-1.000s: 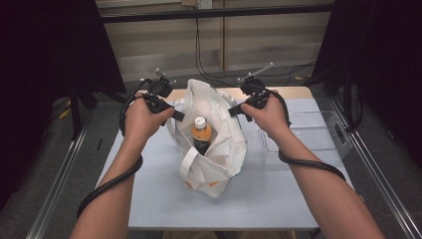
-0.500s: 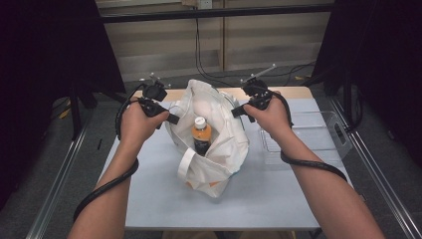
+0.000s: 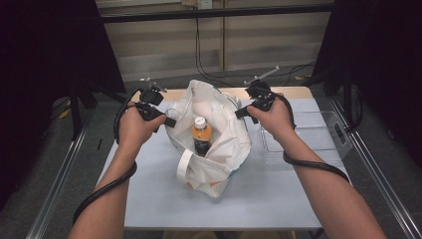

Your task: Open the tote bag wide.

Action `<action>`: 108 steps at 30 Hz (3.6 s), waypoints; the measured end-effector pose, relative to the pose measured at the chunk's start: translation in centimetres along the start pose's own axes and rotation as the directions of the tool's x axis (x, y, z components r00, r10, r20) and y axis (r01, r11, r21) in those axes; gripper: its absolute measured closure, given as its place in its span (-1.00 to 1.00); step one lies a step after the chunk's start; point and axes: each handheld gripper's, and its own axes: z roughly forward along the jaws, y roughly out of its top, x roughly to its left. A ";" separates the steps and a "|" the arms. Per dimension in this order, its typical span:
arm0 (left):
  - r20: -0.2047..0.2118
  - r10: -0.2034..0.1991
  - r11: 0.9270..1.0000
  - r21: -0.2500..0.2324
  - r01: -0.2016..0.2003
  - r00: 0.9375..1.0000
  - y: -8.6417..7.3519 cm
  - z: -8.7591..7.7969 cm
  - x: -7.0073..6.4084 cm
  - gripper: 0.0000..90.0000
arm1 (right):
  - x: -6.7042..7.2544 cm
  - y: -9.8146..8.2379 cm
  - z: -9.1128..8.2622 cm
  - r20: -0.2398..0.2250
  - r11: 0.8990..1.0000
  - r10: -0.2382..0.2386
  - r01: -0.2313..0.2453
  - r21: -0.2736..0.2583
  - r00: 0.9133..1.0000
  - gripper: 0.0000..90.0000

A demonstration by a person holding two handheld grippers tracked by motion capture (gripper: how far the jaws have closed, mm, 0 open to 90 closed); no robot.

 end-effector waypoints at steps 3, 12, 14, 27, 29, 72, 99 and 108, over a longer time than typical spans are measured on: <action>0.003 -0.006 1.000 -0.005 0.006 1.000 -0.1 0.1 0.1 0.82 | -0.1 -0.1 0.1 -0.001 1.000 -0.001 0.001 -0.004 1.000 0.75; 0.001 -0.021 1.000 0.001 0.021 1.000 -0.7 0.6 0.5 0.82 | -0.5 -0.6 0.3 0.009 1.000 0.003 -0.003 0.005 1.000 0.79; 0.002 -0.015 1.000 -0.002 0.015 1.000 -0.8 0.7 0.6 0.82 | -0.6 -0.6 0.3 0.009 1.000 0.002 -0.002 0.004 1.000 0.80; 0.004 -0.016 1.000 -0.001 0.016 1.000 -0.9 0.8 0.6 0.83 | -1.0 -1.0 0.5 0.025 1.000 -0.007 0.007 0.018 1.000 0.86; 0.004 -0.019 1.000 -0.003 0.019 1.000 -1.0 0.8 0.8 0.84 | -1.1 -1.2 0.5 0.020 1.000 -0.005 0.005 0.017 1.000 0.87; -0.013 -0.036 0.999 0.022 0.037 0.999 -3.4 2.2 2.3 0.83 | -2.6 -3.0 1.2 0.017 0.999 0.030 -0.030 0.019 0.999 0.90; -0.020 -0.032 0.997 -0.065 0.031 0.999 -0.8 -0.8 1.0 0.26 | -1.2 -1.0 -0.9 0.034 1.000 -0.012 0.013 -0.028 0.999 0.47; -0.017 -0.025 0.997 -0.074 0.024 1.000 0.4 -1.6 0.2 0.59 | -0.4 -0.1 -1.6 0.029 0.998 -0.047 0.048 -0.041 0.998 0.76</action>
